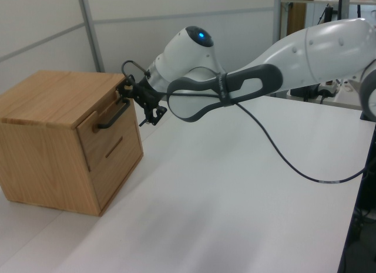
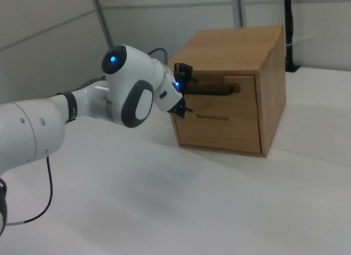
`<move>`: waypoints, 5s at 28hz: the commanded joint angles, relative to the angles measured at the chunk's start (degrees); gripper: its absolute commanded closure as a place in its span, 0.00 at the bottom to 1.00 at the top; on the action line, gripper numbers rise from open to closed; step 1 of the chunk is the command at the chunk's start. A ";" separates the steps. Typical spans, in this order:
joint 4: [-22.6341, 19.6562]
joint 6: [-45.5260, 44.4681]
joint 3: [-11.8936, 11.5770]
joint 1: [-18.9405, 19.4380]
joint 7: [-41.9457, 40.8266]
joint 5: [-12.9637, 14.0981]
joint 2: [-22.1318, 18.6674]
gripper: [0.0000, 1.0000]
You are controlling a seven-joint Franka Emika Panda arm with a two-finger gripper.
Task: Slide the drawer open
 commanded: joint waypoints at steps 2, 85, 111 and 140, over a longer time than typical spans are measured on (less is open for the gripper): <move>2.71 4.21 -0.17 0.30 -1.18 0.08 3.55 0.00; -5.11 -50.01 -0.34 -2.07 -10.84 -6.25 -16.92 1.00; -2.91 -55.20 -0.78 -4.45 -15.42 -4.31 -18.86 0.05; 4.03 -60.81 2.12 -3.83 -53.37 -5.28 -20.44 0.00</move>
